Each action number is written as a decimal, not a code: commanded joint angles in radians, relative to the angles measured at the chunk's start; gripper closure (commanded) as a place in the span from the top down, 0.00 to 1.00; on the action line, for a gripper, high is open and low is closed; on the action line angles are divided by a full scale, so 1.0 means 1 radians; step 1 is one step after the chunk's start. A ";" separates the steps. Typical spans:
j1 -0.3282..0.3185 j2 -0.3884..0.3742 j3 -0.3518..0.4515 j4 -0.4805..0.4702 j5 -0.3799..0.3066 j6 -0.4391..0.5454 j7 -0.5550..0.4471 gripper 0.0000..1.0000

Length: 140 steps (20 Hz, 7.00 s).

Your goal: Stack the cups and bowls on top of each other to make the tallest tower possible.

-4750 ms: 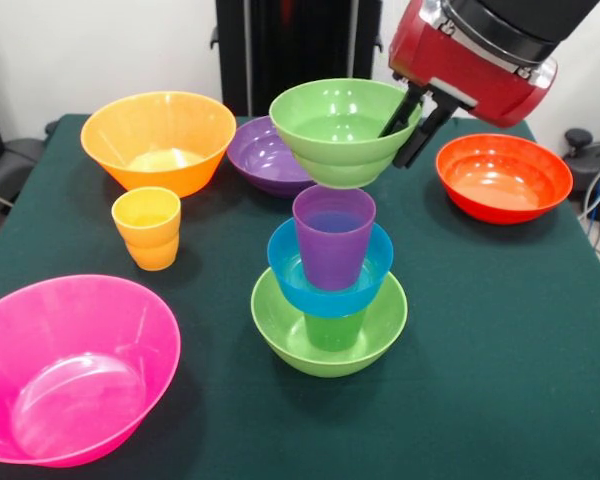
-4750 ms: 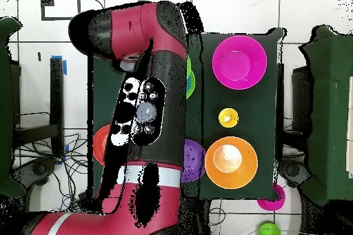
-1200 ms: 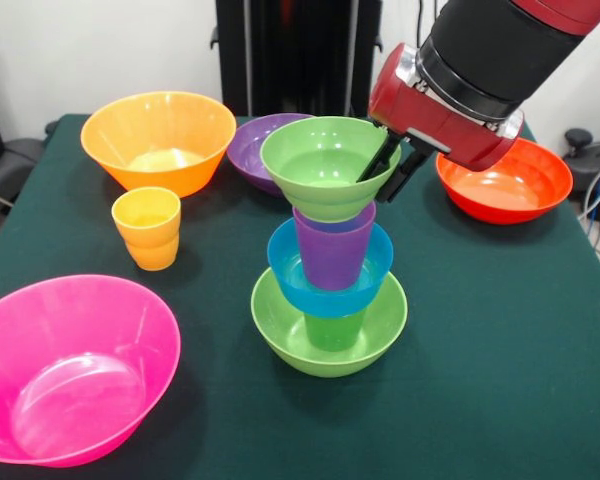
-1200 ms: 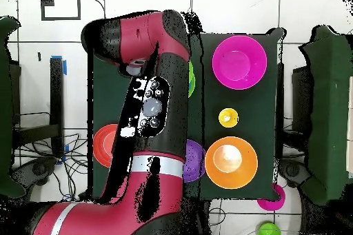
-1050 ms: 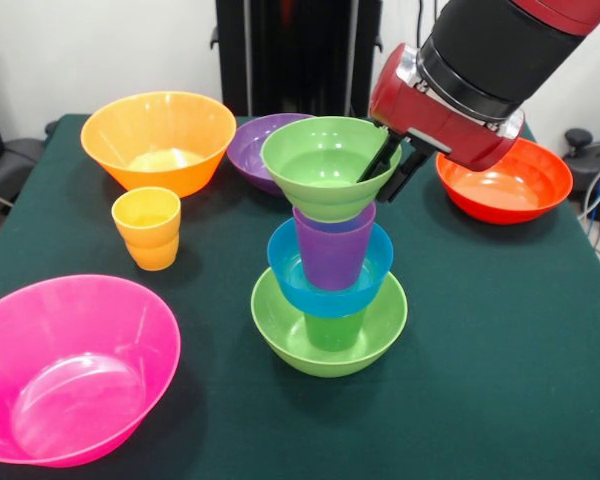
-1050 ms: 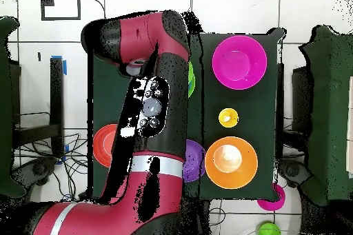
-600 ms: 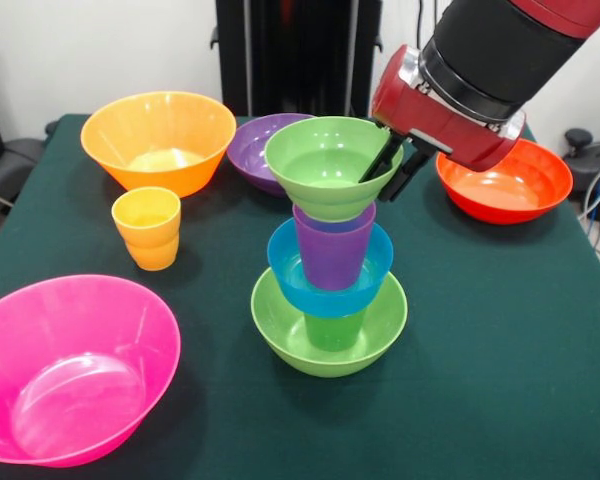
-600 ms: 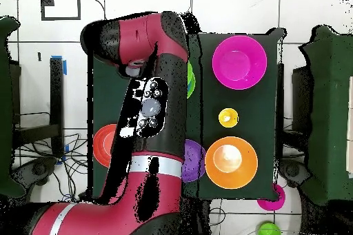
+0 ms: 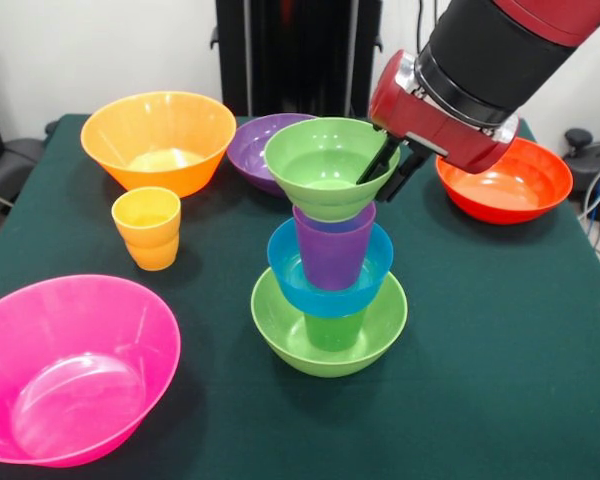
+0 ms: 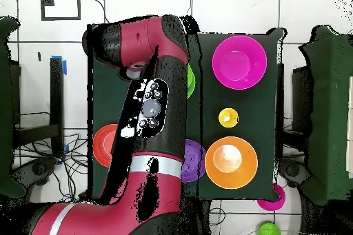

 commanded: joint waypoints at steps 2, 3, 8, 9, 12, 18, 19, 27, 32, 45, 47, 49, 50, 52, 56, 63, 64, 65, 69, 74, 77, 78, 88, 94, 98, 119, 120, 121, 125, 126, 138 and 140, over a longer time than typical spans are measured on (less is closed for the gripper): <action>0.011 0.001 0.119 0.103 -0.025 -0.070 -0.117 0.00; 0.011 0.001 0.119 0.102 -0.025 -0.067 -0.117 0.00; 0.011 0.000 0.120 0.109 -0.025 -0.082 -0.113 0.00; 0.011 0.000 0.120 0.109 -0.025 -0.080 -0.113 0.00; 0.013 -0.001 0.118 0.110 -0.026 -0.075 -0.111 0.00; 0.014 0.001 0.119 0.105 -0.023 -0.072 -0.104 0.00; 0.014 0.003 0.119 0.102 -0.022 -0.071 -0.103 0.00; 0.022 0.005 0.119 0.101 -0.017 -0.070 -0.083 0.00; 0.027 0.008 0.117 0.097 -0.016 -0.067 -0.074 0.00; 0.021 0.005 0.113 0.104 -0.033 -0.089 -0.103 0.00; 0.020 0.004 0.113 0.107 -0.034 -0.094 -0.106 0.00; 0.019 0.005 0.114 0.106 -0.034 -0.097 -0.106 0.00; 0.018 0.005 0.115 0.107 -0.033 -0.098 -0.106 0.00; 0.018 0.004 0.115 0.109 -0.033 -0.101 -0.105 0.00; 0.018 0.004 0.115 0.114 -0.032 -0.110 -0.101 0.00; 0.022 0.003 0.111 0.122 -0.032 -0.121 -0.096 0.00; 0.022 0.003 0.110 0.122 -0.032 -0.120 -0.097 0.00; 0.022 0.003 0.109 0.122 -0.032 -0.118 -0.098 0.00; 0.027 0.003 0.102 0.120 -0.033 -0.097 -0.096 0.00; 0.031 0.003 0.095 0.114 -0.034 -0.061 -0.099 0.00; 0.032 0.000 0.094 0.114 -0.033 -0.050 -0.102 0.00; 0.032 -0.002 0.095 0.116 -0.032 -0.047 -0.103 0.00; 0.029 -0.013 0.098 0.141 -0.027 -0.036 -0.114 0.00; 0.025 -0.025 0.101 0.167 -0.023 -0.019 -0.127 0.00; 0.024 -0.027 0.101 0.168 -0.024 0.002 -0.133 0.00; 0.017 -0.050 0.115 0.243 -0.024 -0.085 -0.108 0.00; 0.016 -0.050 0.116 0.242 -0.024 -0.085 -0.109 0.00; 0.015 -0.053 0.117 0.247 -0.024 -0.089 -0.107 0.00; 0.015 -0.058 0.118 0.261 -0.027 -0.106 -0.103 0.00; 0.015 -0.058 0.119 0.263 -0.026 -0.111 -0.101 0.00; 0.016 -0.061 0.124 0.279 -0.028 -0.142 -0.084 0.00; 0.016 -0.061 0.125 0.284 -0.029 -0.152 -0.080 0.00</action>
